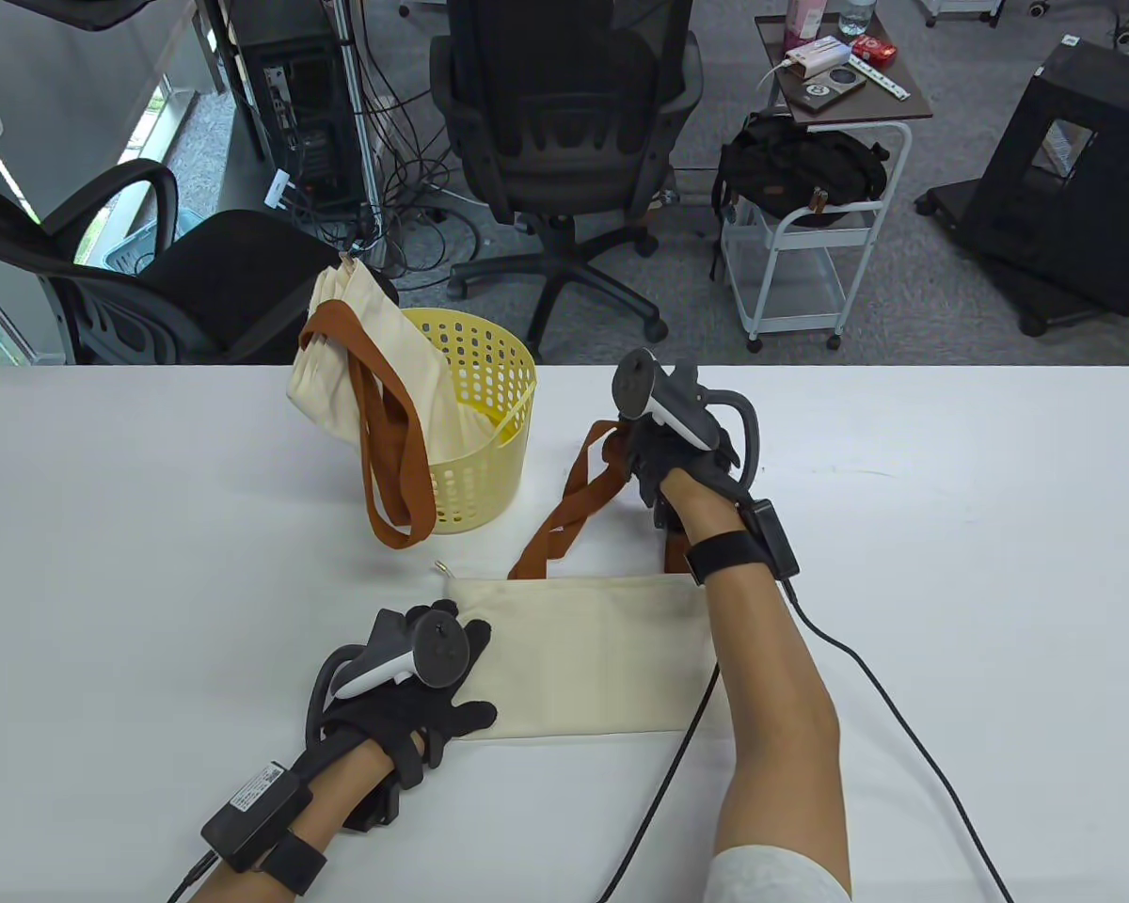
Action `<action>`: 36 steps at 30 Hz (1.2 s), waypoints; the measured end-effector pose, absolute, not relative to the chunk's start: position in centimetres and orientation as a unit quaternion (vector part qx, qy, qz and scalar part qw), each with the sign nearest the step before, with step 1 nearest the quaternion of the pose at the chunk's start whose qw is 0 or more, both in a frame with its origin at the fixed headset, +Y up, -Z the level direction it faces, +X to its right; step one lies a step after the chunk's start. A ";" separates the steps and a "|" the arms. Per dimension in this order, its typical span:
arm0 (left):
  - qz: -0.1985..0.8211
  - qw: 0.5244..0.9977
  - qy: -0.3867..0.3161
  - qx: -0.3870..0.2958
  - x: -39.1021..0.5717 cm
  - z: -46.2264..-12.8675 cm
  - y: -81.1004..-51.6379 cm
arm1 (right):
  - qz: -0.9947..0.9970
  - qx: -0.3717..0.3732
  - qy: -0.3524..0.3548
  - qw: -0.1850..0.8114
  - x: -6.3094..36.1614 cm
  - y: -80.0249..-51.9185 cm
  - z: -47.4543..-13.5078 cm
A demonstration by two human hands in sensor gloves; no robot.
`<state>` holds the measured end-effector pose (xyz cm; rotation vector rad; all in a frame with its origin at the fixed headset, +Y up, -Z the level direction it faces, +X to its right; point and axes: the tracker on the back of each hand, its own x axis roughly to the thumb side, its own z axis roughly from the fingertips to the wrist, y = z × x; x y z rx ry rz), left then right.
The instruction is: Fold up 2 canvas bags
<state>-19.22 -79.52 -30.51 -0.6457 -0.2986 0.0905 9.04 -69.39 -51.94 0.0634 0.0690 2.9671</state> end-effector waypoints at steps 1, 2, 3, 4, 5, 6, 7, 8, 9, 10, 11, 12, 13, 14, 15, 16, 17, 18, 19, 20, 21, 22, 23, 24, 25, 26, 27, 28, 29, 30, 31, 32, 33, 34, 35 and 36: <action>0.044 0.937 -0.146 -0.314 -19.2 -30.5 -79.5 | 0.994 0.031 0.019 0.104 9.1 -68.9 -50.8; 0.045 0.937 -0.146 -0.314 -19.3 -30.5 -79.5 | 0.991 0.048 0.015 0.126 9.4 -68.2 -49.2; 0.045 0.937 -0.146 -0.314 -19.3 -30.5 -79.5 | 0.989 0.060 0.013 0.136 9.5 -67.8 -47.9; 0.044 0.937 -0.146 -0.314 -19.3 -30.5 -79.5 | 0.986 0.077 0.008 0.149 9.7 -67.3 -46.3; 0.044 0.937 -0.146 -0.315 -19.2 -30.5 -79.5 | 0.983 0.091 0.005 0.158 9.8 -66.9 -45.1; 0.044 0.937 -0.145 -0.315 -19.2 -30.5 -79.5 | 0.979 0.112 0.001 0.172 10.1 -66.6 -43.4; 0.044 0.937 -0.145 -0.314 -19.2 -30.5 -79.6 | 0.976 0.125 -0.001 0.180 10.3 -66.4 -42.3; 0.045 0.937 -0.145 -0.313 -19.3 -30.5 -79.6 | 0.970 0.147 -0.002 0.195 10.6 -66.4 -40.8; 0.045 0.938 -0.145 -0.312 -19.3 -30.5 -79.6 | 0.962 0.172 -0.001 0.212 10.9 -66.4 -39.2; 0.044 0.938 -0.145 -0.312 -19.3 -30.5 -79.6 | 0.957 0.185 0.005 0.223 11.0 -66.6 -38.4; 0.044 0.938 -0.144 -0.312 -19.3 -30.5 -79.6 | 0.951 0.201 0.019 0.235 11.2 -66.9 -37.1; 0.044 0.938 -0.144 -0.312 -19.3 -30.5 -79.6 | 0.947 0.211 0.030 0.238 11.4 -67.4 -35.8; 0.044 0.938 -0.144 -0.312 -19.3 -30.5 -79.6 | 0.946 0.218 0.034 0.237 11.5 -67.7 -34.9; 0.044 0.938 -0.144 -0.312 -19.3 -30.5 -79.6 | 0.944 0.230 0.036 0.234 11.7 -68.3 -33.6; 0.044 0.938 -0.144 -0.312 -19.3 -30.5 -79.6 | 0.942 0.239 0.041 0.230 11.8 -68.9 -32.3; 0.045 0.938 -0.144 -0.313 -19.3 -30.5 -79.6 | 0.941 0.246 0.046 0.228 11.9 -69.4 -31.5; 0.045 0.938 -0.144 -0.312 -19.3 -30.5 -79.6 | 0.938 0.256 0.050 0.230 12.0 -70.3 -30.2; 0.046 0.938 -0.145 -0.312 -19.3 -30.5 -79.6 | 0.936 0.261 0.054 0.230 12.1 -70.9 -29.4; 0.049 0.938 -0.145 -0.313 -19.3 -30.5 -79.6 | 0.934 0.267 0.065 0.230 12.2 -71.9 -28.3; 0.050 0.938 -0.144 -0.313 -19.3 -30.5 -79.6 | 0.933 0.271 0.073 0.226 12.2 -72.5 -27.7; 0.049 0.937 -0.144 -0.313 -19.3 -30.5 -79.6 | 0.933 0.277 0.081 0.214 12.1 -73.3 -26.8; 0.049 0.937 -0.144 -0.314 -19.3 -30.5 -79.6 | 0.934 0.281 0.086 0.202 12.0 -73.8 -26.3; 0.050 0.937 -0.144 -0.313 -19.3 -30.5 -79.6 | 0.937 0.287 0.093 0.177 11.8 -74.4 -25.7; 0.051 0.937 -0.144 -0.314 -19.3 -30.5 -79.6 | 0.941 0.292 0.094 0.144 11.5 -74.8 -25.2; 0.050 0.937 -0.144 -0.313 -19.3 -30.5 -79.6 | 0.942 0.297 0.091 0.127 11.2 -75.0 -25.0; 0.049 0.938 -0.143 -0.312 -19.3 -30.5 -79.6 | 0.943 0.303 0.082 0.109 10.9 -75.2 -24.5; 0.049 0.938 -0.143 -0.312 -19.3 -30.5 -79.6 | 0.944 0.306 0.076 0.095 10.7 -75.3 -24.3; 0.049 0.938 -0.143 -0.312 -19.3 -30.5 -79.6 | 0.944 0.313 0.073 0.078 10.4 -75.3 -23.9; 0.049 0.938 -0.143 -0.312 -19.3 -30.5 -79.6 | 0.944 0.317 0.068 0.065 10.1 -75.3 -23.7; 0.049 0.938 -0.143 -0.311 -19.4 -30.5 -79.6 | 0.943 0.322 0.062 0.049 9.9 -75.4 -23.4; 0.050 0.938 -0.144 -0.311 -19.4 -30.5 -79.6 | 0.942 0.327 0.062 0.035 9.7 -75.5 -23.2; 0.050 0.938 -0.144 -0.311 -19.4 -30.5 -79.6 | 0.941 0.332 0.063 0.023 9.5 -75.5 -22.9; 0.050 0.938 -0.144 -0.311 -19.3 -30.5 -79.6 | 0.939 0.337 0.068 0.006 9.4 -75.4 -22.8; 0.049 0.938 -0.144 -0.310 -19.4 -30.5 -79.6 | 0.938 0.340 0.072 -0.001 9.3 -75.2 -22.6; 0.049 0.939 -0.144 -0.309 -19.3 -30.5 -79.6 | 0.936 0.344 0.076 -0.001 9.4 -75.0 -22.5; 0.050 0.939 -0.144 -0.308 -19.4 -30.5 -79.6 | 0.935 0.345 0.080 0.002 9.6 -74.7 -22.5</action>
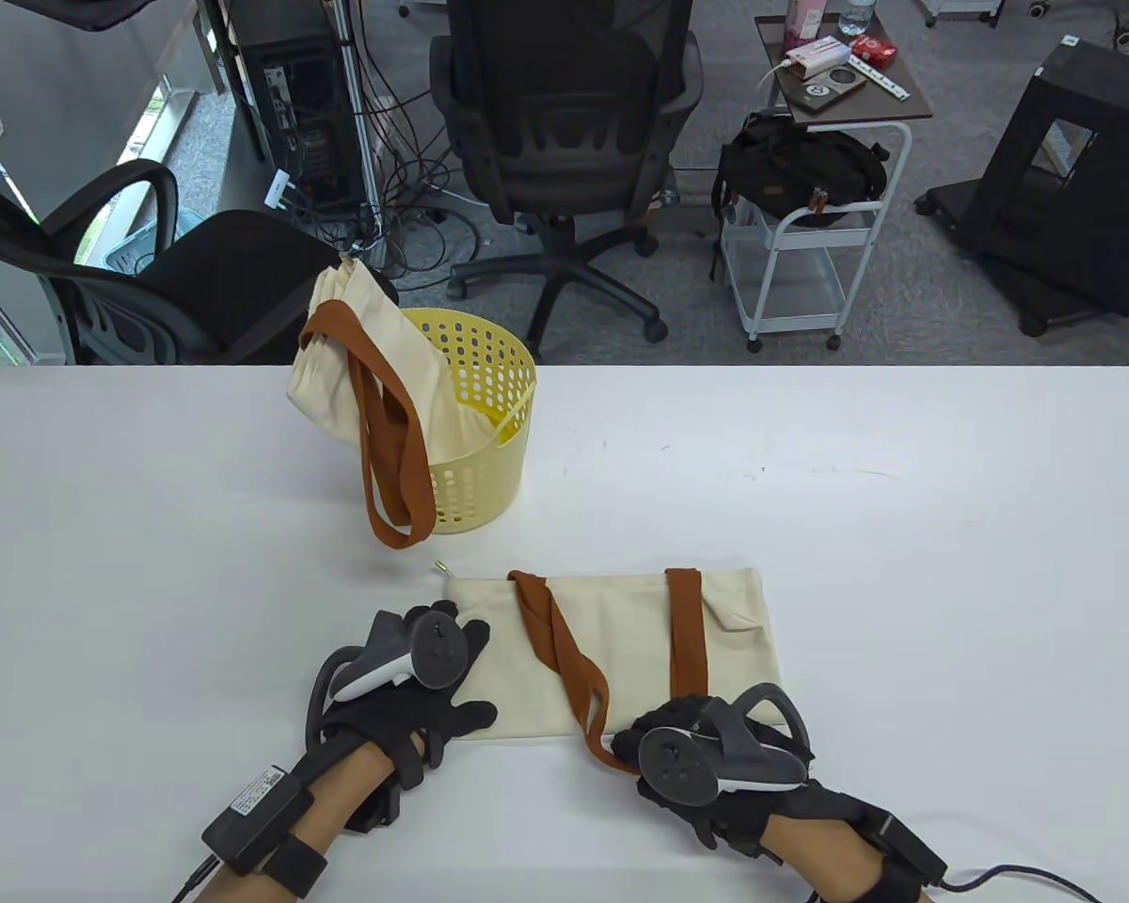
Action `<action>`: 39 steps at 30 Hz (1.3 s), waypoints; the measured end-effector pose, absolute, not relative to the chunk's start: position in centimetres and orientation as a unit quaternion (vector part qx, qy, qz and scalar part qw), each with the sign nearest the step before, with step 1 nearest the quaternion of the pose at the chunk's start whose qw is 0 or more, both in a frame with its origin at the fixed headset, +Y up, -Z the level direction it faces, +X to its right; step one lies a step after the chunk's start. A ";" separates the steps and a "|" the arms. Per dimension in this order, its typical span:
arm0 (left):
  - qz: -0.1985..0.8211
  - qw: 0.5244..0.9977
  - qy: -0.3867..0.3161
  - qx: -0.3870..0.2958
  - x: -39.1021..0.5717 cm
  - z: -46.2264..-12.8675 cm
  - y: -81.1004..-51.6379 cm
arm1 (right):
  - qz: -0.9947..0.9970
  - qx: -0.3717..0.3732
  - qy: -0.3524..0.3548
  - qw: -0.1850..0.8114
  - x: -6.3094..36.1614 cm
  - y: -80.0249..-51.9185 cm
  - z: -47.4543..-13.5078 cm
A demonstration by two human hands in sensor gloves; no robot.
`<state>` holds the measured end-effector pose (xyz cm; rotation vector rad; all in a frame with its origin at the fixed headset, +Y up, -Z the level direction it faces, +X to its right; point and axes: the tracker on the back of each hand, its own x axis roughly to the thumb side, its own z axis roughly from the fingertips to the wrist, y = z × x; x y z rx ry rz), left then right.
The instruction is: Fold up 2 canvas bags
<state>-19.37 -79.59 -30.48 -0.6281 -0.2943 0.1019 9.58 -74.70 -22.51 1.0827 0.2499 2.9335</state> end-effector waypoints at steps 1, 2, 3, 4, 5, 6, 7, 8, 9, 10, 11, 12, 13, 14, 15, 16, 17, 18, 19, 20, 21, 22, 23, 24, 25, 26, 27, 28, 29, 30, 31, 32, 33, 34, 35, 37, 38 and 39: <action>0.050 0.939 -0.144 -0.307 -19.4 -30.5 -79.6 | 0.935 0.344 0.080 0.009 9.8 -74.4 -22.6; 0.050 0.939 -0.144 -0.307 -19.4 -30.5 -79.6 | 0.939 0.336 0.073 0.024 10.1 -73.9 -22.7; 0.050 0.939 -0.144 -0.307 -19.3 -30.5 -79.6 | 0.941 0.330 0.067 0.040 10.5 -73.5 -22.8; 0.050 0.940 -0.144 -0.307 -19.4 -30.5 -79.6 | 0.945 0.317 0.056 0.058 11.0 -73.0 -23.0; 0.050 0.940 -0.144 -0.306 -19.3 -30.5 -79.6 | 0.948 0.305 0.042 0.079 11.7 -72.4 -23.2; 0.050 0.940 -0.144 -0.306 -19.4 -30.5 -79.6 | 0.951 0.290 0.033 0.102 12.5 -71.8 -23.6; 0.051 0.940 -0.144 -0.306 -19.4 -30.5 -79.6 | 0.953 0.281 0.029 0.111 12.9 -71.6 -23.7; 0.050 0.940 -0.144 -0.306 -19.4 -30.5 -79.6 | 0.959 0.249 0.012 0.136 14.0 -71.1 -24.1; 0.051 0.940 -0.143 -0.305 -19.4 -30.5 -79.6 | 0.964 0.222 -0.001 0.149 14.9 -70.7 -24.5; 0.051 0.940 -0.143 -0.305 -19.4 -30.5 -79.6 | 0.967 0.203 -0.008 0.153 15.6 -70.7 -24.8; 0.051 0.940 -0.143 -0.305 -19.4 -30.5 -79.6 | 0.973 0.171 -0.021 0.154 16.5 -70.7 -25.2; 0.051 0.941 -0.143 -0.304 -19.4 -30.5 -79.6 | 0.979 0.141 -0.030 0.143 17.3 -70.9 -25.7; 0.051 0.941 -0.143 -0.303 -19.4 -30.5 -79.6 | 0.983 0.124 -0.033 0.132 17.8 -71.0 -25.9; 0.052 0.941 -0.144 -0.302 -19.4 -30.5 -79.6 | 0.989 0.098 -0.030 0.111 18.5 -71.5 -26.4; 0.052 0.941 -0.144 -0.301 -19.4 -30.5 -79.5 | 0.992 0.084 -0.018 0.093 18.9 -71.9 -26.7; 0.052 0.943 -0.144 -0.296 -19.5 -30.5 -79.5 | 0.995 0.074 -0.002 0.071 19.3 -72.6 -27.1; 0.052 0.944 -0.144 -0.292 -19.5 -30.5 -79.5 | 0.996 0.071 0.023 0.056 19.6 -73.3 -27.4; 0.053 0.944 -0.144 -0.291 -19.5 -30.4 -79.5 | 0.996 0.069 0.042 0.048 19.7 -74.0 -27.7; 0.055 0.945 -0.144 -0.290 -19.5 -30.5 -79.5 | 0.995 0.065 0.055 0.043 19.8 -74.6 -27.9; 0.056 0.945 -0.144 -0.288 -19.5 -30.5 -79.5 | 0.994 0.060 0.082 0.036 19.9 -75.4 -28.2; 0.057 0.945 -0.144 -0.288 -19.5 -30.5 -79.5 | 0.992 0.060 0.108 0.027 19.9 -76.2 -28.5; 0.059 0.945 -0.144 -0.287 -19.5 -30.5 -79.5 | 0.991 0.057 0.123 0.020 19.8 -76.6 -28.6; 0.060 0.945 -0.144 -0.286 -19.6 -30.5 -79.5 | 0.988 0.054 0.143 0.011 19.8 -77.3 -28.7; 0.061 0.946 -0.145 -0.285 -19.6 -30.4 -79.5 | 0.987 0.055 0.152 0.007 19.7 -77.6 -28.8; 0.061 0.946 -0.145 -0.285 -19.6 -30.4 -79.5 | 0.986 0.057 0.155 0.007 19.7 -77.7 -28.9; 0.061 0.946 -0.145 -0.283 -19.6 -30.4 -79.4 | 0.987 0.057 0.150 0.009 19.6 -77.7 -28.8; 0.061 0.948 -0.143 -0.278 -19.6 -30.4 -79.3 | 0.987 0.057 0.150 0.009 19.6 -77.7 -28.8; 0.068 0.953 -0.136 -0.260 -19.7 -30.3 -79.1 | 0.986 0.055 0.157 0.007 19.6 -77.7 -28.8; 0.085 0.962 -0.119 -0.229 -19.8 -30.2 -79.0 | 0.985 0.055 0.162 0.006 19.6 -77.8 -28.8; 0.091 0.964 -0.108 -0.223 -20.1 -30.4 -79.0 | 0.985 0.055 0.164 0.005 19.5 -77.8 -28.8; 0.089 0.971 -0.085 -0.205 -20.2 -30.2 -78.6 | 0.984 0.054 0.168 0.000 19.5 -77.8 -28.8; 0.090 0.975 -0.058 -0.196 -20.4 -30.3 -78.5 | 0.984 0.051 0.169 -0.003 19.5 -77.8 -28.8; 0.084 0.976 -0.040 -0.198 -20.5 -30.4 -78.5 | 0.984 0.052 0.171 -0.002 19.5 -77.8 -28.8; 0.074 0.972 -0.019 -0.224 -20.8 -30.7 -78.8 | 0.984 0.052 0.171 -0.004 19.5 -77.8 -28.8; 0.069 0.961 -0.005 -0.266 -20.9 -30.9 -79.2 | 0.984 0.053 0.169 -0.005 19.4 -77.8 -28.8; 0.102 0.943 -0.010 -0.318 -20.9 -31.3 -79.9 | 0.984 0.054 0.172 -0.008 19.3 -77.9 -28.8; 0.104 0.950 -0.003 -0.293 -20.8 -31.1 -79.7 | 0.983 0.054 0.172 -0.009 19.3 -77.9 -28.8; 0.109 0.953 -0.005 -0.282 -20.7 -31.2 -79.4 | 0.984 0.054 0.171 -0.010 19.2 -77.9 -28.7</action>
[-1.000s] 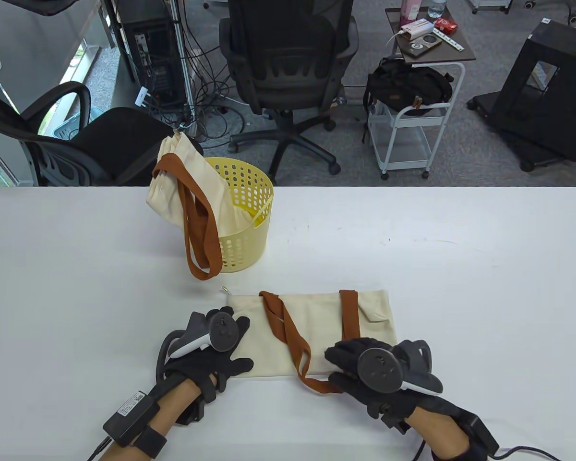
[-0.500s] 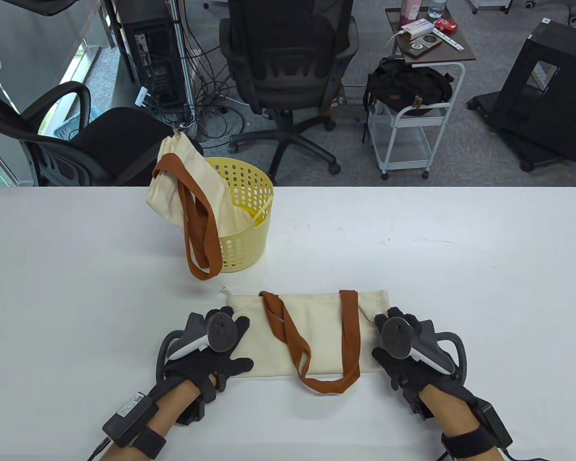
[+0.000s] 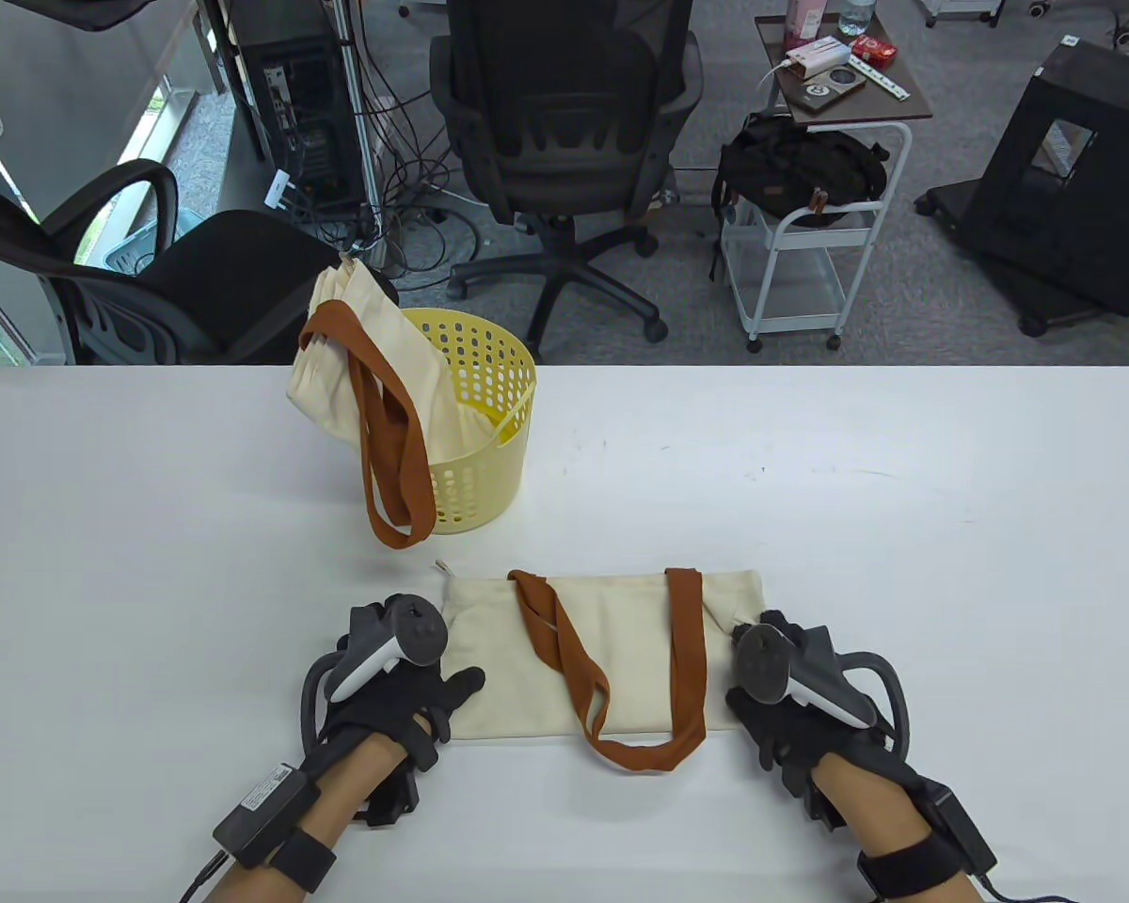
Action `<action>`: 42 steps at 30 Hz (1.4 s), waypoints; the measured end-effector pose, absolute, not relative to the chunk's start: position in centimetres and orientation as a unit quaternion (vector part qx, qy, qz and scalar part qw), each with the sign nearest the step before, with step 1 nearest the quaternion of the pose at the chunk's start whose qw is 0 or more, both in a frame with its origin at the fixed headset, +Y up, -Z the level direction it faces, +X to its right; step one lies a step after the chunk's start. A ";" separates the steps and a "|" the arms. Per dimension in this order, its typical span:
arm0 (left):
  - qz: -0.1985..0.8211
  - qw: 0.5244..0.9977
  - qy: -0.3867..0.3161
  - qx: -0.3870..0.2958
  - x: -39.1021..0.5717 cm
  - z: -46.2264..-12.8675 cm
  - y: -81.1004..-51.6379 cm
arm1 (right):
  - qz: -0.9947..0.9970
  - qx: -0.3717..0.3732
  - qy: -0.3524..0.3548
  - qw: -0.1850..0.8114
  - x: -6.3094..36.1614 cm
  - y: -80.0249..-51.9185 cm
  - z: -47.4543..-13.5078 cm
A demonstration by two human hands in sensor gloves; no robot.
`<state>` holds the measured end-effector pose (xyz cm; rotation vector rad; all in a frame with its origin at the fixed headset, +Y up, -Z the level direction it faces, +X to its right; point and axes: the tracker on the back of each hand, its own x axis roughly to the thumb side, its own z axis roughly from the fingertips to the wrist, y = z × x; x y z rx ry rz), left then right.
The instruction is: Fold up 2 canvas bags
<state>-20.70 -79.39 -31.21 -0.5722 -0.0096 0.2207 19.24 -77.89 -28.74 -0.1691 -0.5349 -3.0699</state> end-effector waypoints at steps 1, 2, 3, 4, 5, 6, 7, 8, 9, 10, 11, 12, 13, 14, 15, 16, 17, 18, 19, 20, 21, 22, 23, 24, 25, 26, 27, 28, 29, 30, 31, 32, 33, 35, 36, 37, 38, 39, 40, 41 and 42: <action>0.122 0.951 -0.013 -0.285 -20.6 -31.2 -79.3 | -0.984 -0.057 -0.168 0.011 19.2 -77.9 -28.7; 0.148 0.946 -0.018 -0.287 -20.5 -31.2 -79.2 | -0.984 -0.058 -0.166 0.011 19.1 -77.9 -28.7; 0.169 0.945 -0.016 -0.279 -20.5 -31.2 -79.1 | -0.984 -0.058 -0.168 0.015 19.0 -78.0 -28.7; 0.184 0.945 -0.015 -0.271 -20.5 -31.2 -79.0 | -0.984 -0.057 -0.169 0.017 18.9 -78.0 -28.7; 0.206 0.942 -0.012 -0.263 -20.6 -31.1 -78.7 | -0.984 -0.058 -0.168 0.016 18.9 -78.0 -28.7; 0.223 0.941 -0.010 -0.255 -20.6 -31.0 -78.5 | -0.986 -0.062 -0.152 0.012 18.9 -77.9 -28.7; 0.249 0.938 -0.008 -0.243 -20.7 -30.9 -78.2 | -0.988 -0.062 -0.141 0.009 18.9 -77.9 -28.7; 0.274 0.934 -0.007 -0.229 -20.7 -30.8 -77.8 | -0.988 -0.061 -0.144 0.009 18.9 -77.9 -28.7; 0.286 0.933 -0.004 -0.220 -20.7 -30.7 -77.6 | -0.987 -0.060 -0.148 0.011 18.9 -77.9 -28.7; 0.295 0.934 -0.013 -0.199 -20.6 -30.6 -77.2 | -0.987 -0.060 -0.149 0.013 18.8 -77.9 -28.7; 0.296 0.938 -0.014 -0.182 -20.6 -30.6 -76.9 | -0.987 -0.060 -0.148 0.013 18.8 -77.9 -28.7; 0.296 0.941 -0.006 -0.162 -20.6 -30.5 -76.5 | -0.987 -0.060 -0.147 0.014 18.8 -77.9 -28.7; 0.299 0.942 -0.007 -0.153 -20.6 -30.5 -76.3 | -0.987 -0.061 -0.146 0.013 18.8 -78.0 -28.7; 0.309 0.939 -0.005 -0.150 -20.7 -30.5 -76.3 | -0.988 -0.060 -0.145 0.014 18.7 -78.0 -28.7; 0.334 0.931 0.004 -0.147 -20.8 -30.5 -76.3 | -0.987 -0.059 -0.145 0.016 18.7 -77.9 -28.7; 0.356 0.922 0.008 -0.149 -20.9 -30.5 -76.3 | -0.988 -0.059 -0.144 0.016 18.7 -77.9 -28.7; 0.394 0.907 0.014 -0.150 -21.2 -30.6 -76.2 | -0.988 -0.061 -0.140 0.015 18.7 -77.8 -28.8; 0.416 0.897 0.018 -0.150 -21.3 -30.6 -76.1 | -0.988 -0.062 -0.140 0.013 18.6 -77.8 -28.7; 0.450 0.880 0.021 -0.151 -21.6 -30.6 -75.7 | -0.988 -0.063 -0.141 0.012 18.6 -77.8 -28.8; 0.468 0.870 0.024 -0.150 -21.7 -30.6 -75.5 | -0.988 -0.062 -0.142 0.010 18.6 -77.8 -28.7; 0.493 0.856 0.026 -0.153 -21.8 -30.6 -75.0 | -0.988 -0.062 -0.143 0.003 18.6 -77.8 -28.7; 0.511 0.845 0.022 -0.159 -21.8 -30.6 -74.6 | -0.987 -0.066 -0.144 -0.003 18.6 -77.8 -28.7; 0.531 0.831 0.017 -0.167 -21.7 -30.6 -74.1 | -0.987 -0.070 -0.142 -0.010 18.5 -77.7 -28.7; 0.559 0.811 0.014 -0.173 -21.5 -30.5 -73.6 | -0.987 -0.073 -0.141 -0.020 18.4 -77.6 -28.7; 0.582 0.794 0.011 -0.175 -21.0 -30.4 -73.0 | -0.987 -0.077 -0.140 -0.034 18.3 -77.5 -28.6; 0.593 0.785 0.005 -0.176 -20.6 -30.3 -72.6 | -0.985 -0.082 -0.143 -0.043 18.2 -77.5 -28.6; 0.605 0.775 -0.002 -0.181 -19.8 -30.1 -72.0 | -0.984 -0.087 -0.145 -0.056 18.0 -77.4 -28.5; 0.612 0.769 -0.007 -0.182 -19.0 -30.0 -71.6 | -0.982 -0.093 -0.148 -0.067 17.8 -77.3 -28.4; 0.616 0.766 -0.013 -0.182 -18.4 -30.0 -71.3 | -0.981 -0.097 -0.150 -0.074 17.7 -77.3 -28.4; 0.619 0.764 -0.021 -0.184 -17.3 -29.9 -70.8 | -0.980 -0.099 -0.152 -0.081 17.4 -77.2 -28.2; 0.617 0.764 -0.026 -0.184 -16.6 -29.8 -70.6 | -0.980 -0.101 -0.152 -0.084 17.2 -77.2 -28.2; 0.613 0.766 -0.034 -0.189 -15.6 -29.8 -70.5 | -0.978 -0.107 -0.153 -0.094 17.0 -77.1 -28.0; 0.610 0.766 -0.039 -0.198 -14.7 -29.8 -70.6 | -0.976 -0.111 -0.156 -0.106 16.9 -77.1 -28.0; 0.607 0.766 -0.043 -0.209 -13.0 -29.8 -71.0 | -0.972 -0.110 -0.163 -0.127 16.7 -76.9 -27.9; 0.606 0.765 -0.045 -0.213 -12.4 -29.8 -71.2 | -0.971 -0.111 -0.162 -0.136 16.7 -76.8 -27.9; 0.606 0.763 -0.046 -0.220 -11.5 -29.7 -71.6 | -0.968 -0.113 -0.165 -0.150 16.8 -76.7 -28.0; 0.605 0.763 -0.044 -0.223 -11.0 -29.7 -72.0 | -0.966 -0.114 -0.168 -0.162 16.9 -76.6 -28.0; 0.604 0.763 -0.040 -0.226 -10.3 -29.8 -72.5 | -0.962 -0.112 -0.172 -0.180 17.0 -76.6 -28.0; 0.600 0.765 -0.039 -0.232 -9.7 -29.9 -73.0 | -0.957 -0.110 -0.179 -0.198 17.1 -76.7 -28.0; 0.597 0.765 -0.039 -0.238 -9.3 -30.1 -73.4 | -0.955 -0.106 -0.183 -0.209 17.3 -76.8 -28.0; 0.596 0.765 -0.039 -0.241 -9.0 -30.3 -73.8 | -0.953 -0.104 -0.186 -0.216 17.4 -76.8 -28.0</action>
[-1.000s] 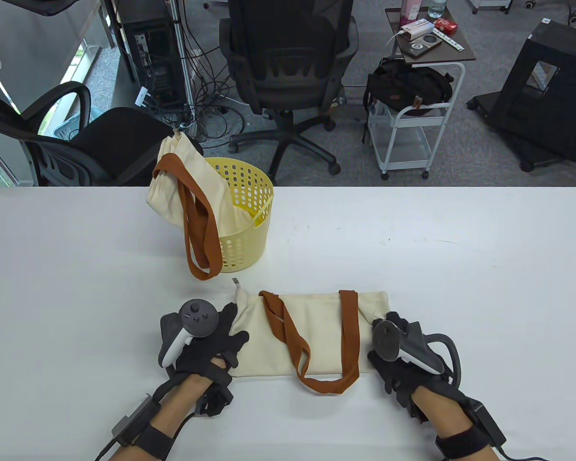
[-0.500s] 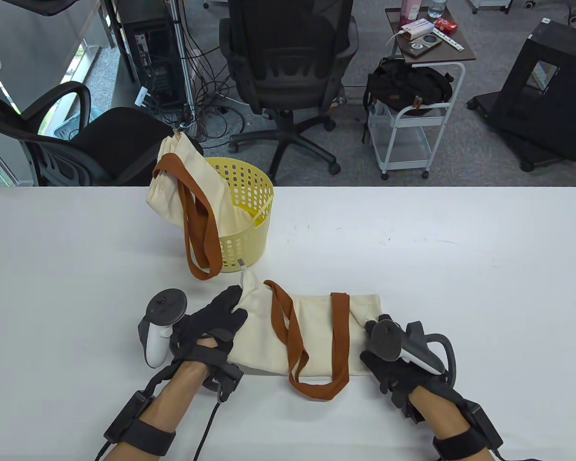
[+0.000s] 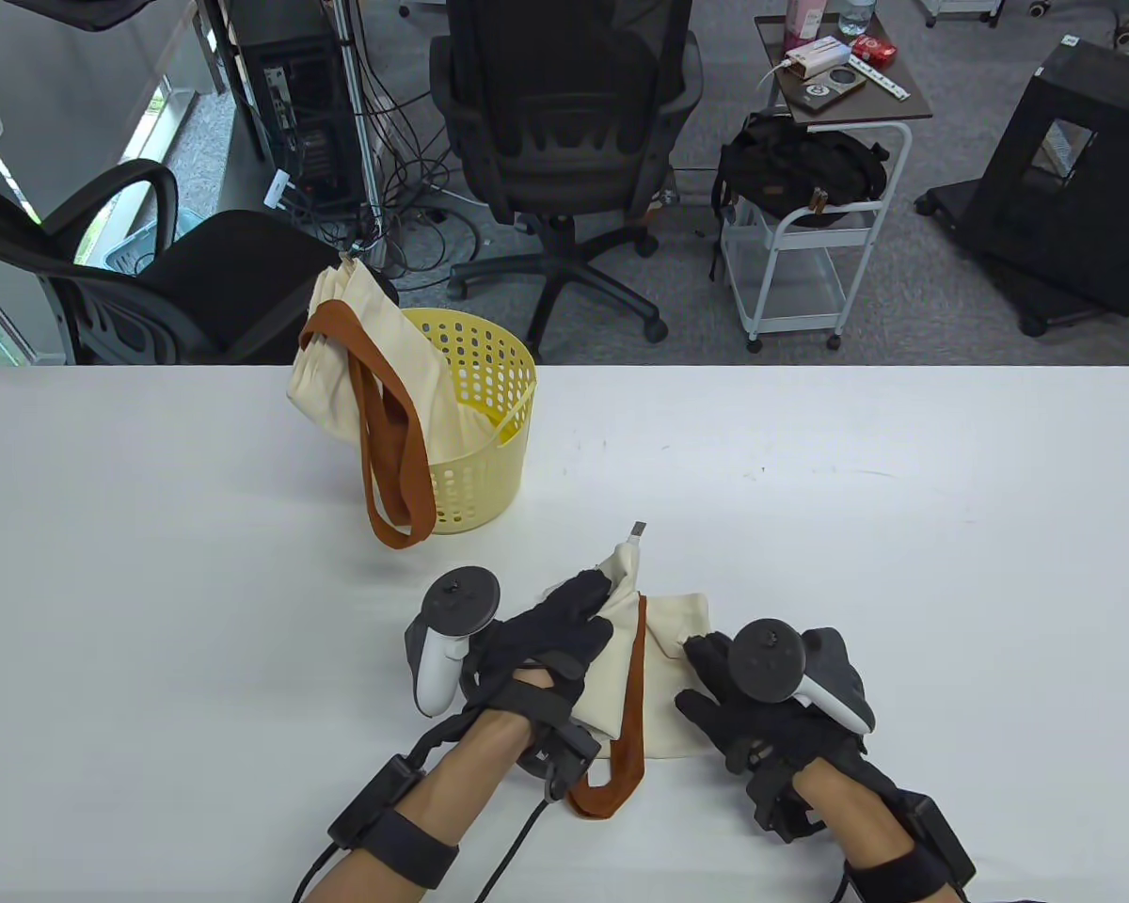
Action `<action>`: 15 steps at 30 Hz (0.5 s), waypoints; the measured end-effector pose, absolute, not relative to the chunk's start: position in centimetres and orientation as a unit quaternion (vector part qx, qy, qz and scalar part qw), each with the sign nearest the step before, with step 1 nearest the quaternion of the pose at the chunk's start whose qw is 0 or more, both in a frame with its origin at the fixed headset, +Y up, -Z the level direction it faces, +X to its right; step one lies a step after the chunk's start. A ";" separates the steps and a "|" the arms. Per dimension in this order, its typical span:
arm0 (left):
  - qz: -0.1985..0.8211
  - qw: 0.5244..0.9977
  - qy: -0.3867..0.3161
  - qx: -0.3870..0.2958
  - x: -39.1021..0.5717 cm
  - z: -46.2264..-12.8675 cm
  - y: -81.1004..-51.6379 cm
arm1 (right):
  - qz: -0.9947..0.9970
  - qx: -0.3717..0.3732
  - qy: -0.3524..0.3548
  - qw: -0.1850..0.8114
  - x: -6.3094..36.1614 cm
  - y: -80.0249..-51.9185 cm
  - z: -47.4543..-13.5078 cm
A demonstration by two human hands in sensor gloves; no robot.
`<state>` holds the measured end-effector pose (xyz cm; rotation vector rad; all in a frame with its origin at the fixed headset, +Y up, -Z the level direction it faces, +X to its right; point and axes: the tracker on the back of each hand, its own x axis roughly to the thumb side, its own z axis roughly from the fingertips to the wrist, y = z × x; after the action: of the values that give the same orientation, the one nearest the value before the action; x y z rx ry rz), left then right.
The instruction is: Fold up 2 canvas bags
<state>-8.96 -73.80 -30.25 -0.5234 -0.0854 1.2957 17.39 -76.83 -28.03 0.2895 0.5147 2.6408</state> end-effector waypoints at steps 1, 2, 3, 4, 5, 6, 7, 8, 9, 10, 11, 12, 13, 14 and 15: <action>0.599 0.761 -0.038 -0.245 -8.5 -30.4 -74.5 | 0.950 0.102 0.188 0.226 17.6 -76.9 -28.1; 0.605 0.755 -0.032 -0.252 -8.2 -30.5 -75.2 | 0.948 0.099 0.190 0.236 17.7 -77.0 -28.2; 0.607 0.751 -0.028 -0.259 -8.0 -30.5 -75.7 | 0.946 0.096 0.192 0.244 17.8 -77.0 -28.2; 0.606 0.748 -0.028 -0.268 -7.8 -30.5 -76.4 | 0.941 0.094 0.197 0.258 17.9 -77.1 -28.3; 0.604 0.749 -0.027 -0.271 -7.7 -30.5 -76.8 | 0.938 0.093 0.198 0.267 18.0 -77.1 -28.3; 0.600 0.752 -0.024 -0.273 -7.6 -30.5 -77.3 | 0.934 0.090 0.201 0.281 18.1 -77.2 -28.3; 0.596 0.754 -0.023 -0.275 -7.5 -30.5 -77.6 | 0.931 0.087 0.204 0.291 18.1 -77.2 -28.4; 0.589 0.758 -0.024 -0.278 -7.3 -30.6 -78.0 | 0.927 0.081 0.205 0.305 18.2 -77.3 -28.4; 0.586 0.761 -0.022 -0.279 -7.2 -30.6 -78.2 | 0.925 0.075 0.202 0.313 18.3 -77.4 -28.4; 0.581 0.762 -0.019 -0.284 -7.1 -30.6 -78.4 | 0.924 0.067 0.199 0.320 18.3 -77.4 -28.4; 0.574 0.767 -0.019 -0.287 -7.0 -30.6 -78.5 | 0.923 0.062 0.197 0.326 18.3 -77.4 -28.3; 0.569 0.770 -0.021 -0.287 -6.9 -30.5 -78.5 | 0.922 0.059 0.196 0.330 18.3 -77.4 -28.2; 0.562 0.776 -0.024 -0.285 -6.7 -30.4 -78.4 | 0.920 0.058 0.194 0.337 18.3 -77.3 -28.1; 0.557 0.781 -0.026 -0.283 -6.7 -30.4 -78.4 | 0.918 0.057 0.189 0.343 18.2 -77.3 -28.0; 0.551 0.784 -0.028 -0.283 -6.6 -30.3 -78.3 | 0.917 0.060 0.184 0.350 18.0 -77.1 -27.9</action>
<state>-6.55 -78.31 -30.32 -0.6095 -0.0607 1.1896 18.05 -77.10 -27.92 0.1553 0.4765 2.3740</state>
